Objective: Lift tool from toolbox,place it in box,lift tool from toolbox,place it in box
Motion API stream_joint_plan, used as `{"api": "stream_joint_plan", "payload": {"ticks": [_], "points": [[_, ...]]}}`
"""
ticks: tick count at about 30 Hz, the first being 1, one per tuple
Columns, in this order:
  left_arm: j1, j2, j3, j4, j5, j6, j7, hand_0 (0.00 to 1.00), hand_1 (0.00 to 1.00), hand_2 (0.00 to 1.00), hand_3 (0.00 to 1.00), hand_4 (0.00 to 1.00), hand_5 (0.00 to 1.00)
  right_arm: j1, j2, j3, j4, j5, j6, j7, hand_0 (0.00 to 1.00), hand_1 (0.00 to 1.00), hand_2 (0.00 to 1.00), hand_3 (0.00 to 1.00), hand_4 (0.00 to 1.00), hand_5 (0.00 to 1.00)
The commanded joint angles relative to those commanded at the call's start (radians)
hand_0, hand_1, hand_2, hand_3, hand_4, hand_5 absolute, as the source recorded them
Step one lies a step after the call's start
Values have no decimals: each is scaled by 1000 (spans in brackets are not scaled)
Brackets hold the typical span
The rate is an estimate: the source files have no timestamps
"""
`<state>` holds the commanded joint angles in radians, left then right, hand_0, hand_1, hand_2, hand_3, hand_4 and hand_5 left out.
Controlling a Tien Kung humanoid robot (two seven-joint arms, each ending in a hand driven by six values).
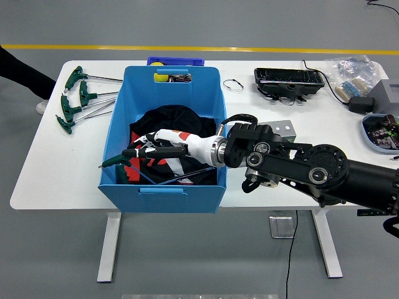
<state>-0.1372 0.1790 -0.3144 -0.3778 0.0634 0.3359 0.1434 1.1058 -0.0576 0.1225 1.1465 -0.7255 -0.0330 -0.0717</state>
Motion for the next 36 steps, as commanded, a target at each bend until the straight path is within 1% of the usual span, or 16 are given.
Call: {"api": "stream_joint_plan", "payload": {"ticks": [8,12,16,21,23,24,25,28,30,31,35,36], "points": [[-1,0,2,0,-3,-1,-2,801,777,800,804,625,998,-10,-5,39,-26,-327,0,97,752,746,839,905,998,901],[-3,0,9,-1,-15,-2,-6,801,778,800,805,625,998,-14,-10,77,-38,-494,-10,139,756,751,838,896,998,908],[-4,-2,14,0,-24,-2,-10,801,778,800,805,625,998,-20,-18,120,-48,-663,-35,176,756,751,838,896,998,908],[-3,-4,20,0,-35,-2,-14,800,778,800,805,629,998,-34,-36,164,-62,-868,-82,226,770,755,830,880,998,909],[-3,-5,21,1,-38,-1,-15,800,778,800,805,629,998,-38,-53,177,-65,-953,-102,245,770,755,830,880,998,909],[-3,-5,23,1,-41,-2,-17,800,778,800,805,629,998,-40,-67,182,-65,-998,-112,255,770,755,830,880,998,909],[-3,-5,24,1,-43,-2,-18,800,777,800,804,628,998,-40,-80,187,-65,-1037,-121,264,772,753,818,849,998,906],[-1,-6,26,2,-48,-2,-19,800,777,800,804,628,998,-44,-123,207,-71,-1159,-148,283,772,753,818,849,998,906],[2,-6,27,3,-50,-3,-20,800,777,800,804,628,998,-50,-155,226,-80,-1196,-165,295,772,753,818,849,998,906],[3,-7,28,3,-52,-3,-21,802,777,800,804,629,998,-53,-168,233,-82,-1202,-171,299,768,753,812,840,998,837],[8,-7,32,2,-58,-4,-24,802,777,800,804,629,998,-77,-248,273,-84,-1232,-204,311,768,753,812,840,998,837],[9,-7,32,2,-58,-4,-24,802,777,800,804,629,998,-85,-271,285,-81,-1241,-201,307,768,753,812,840,998,837]]}}
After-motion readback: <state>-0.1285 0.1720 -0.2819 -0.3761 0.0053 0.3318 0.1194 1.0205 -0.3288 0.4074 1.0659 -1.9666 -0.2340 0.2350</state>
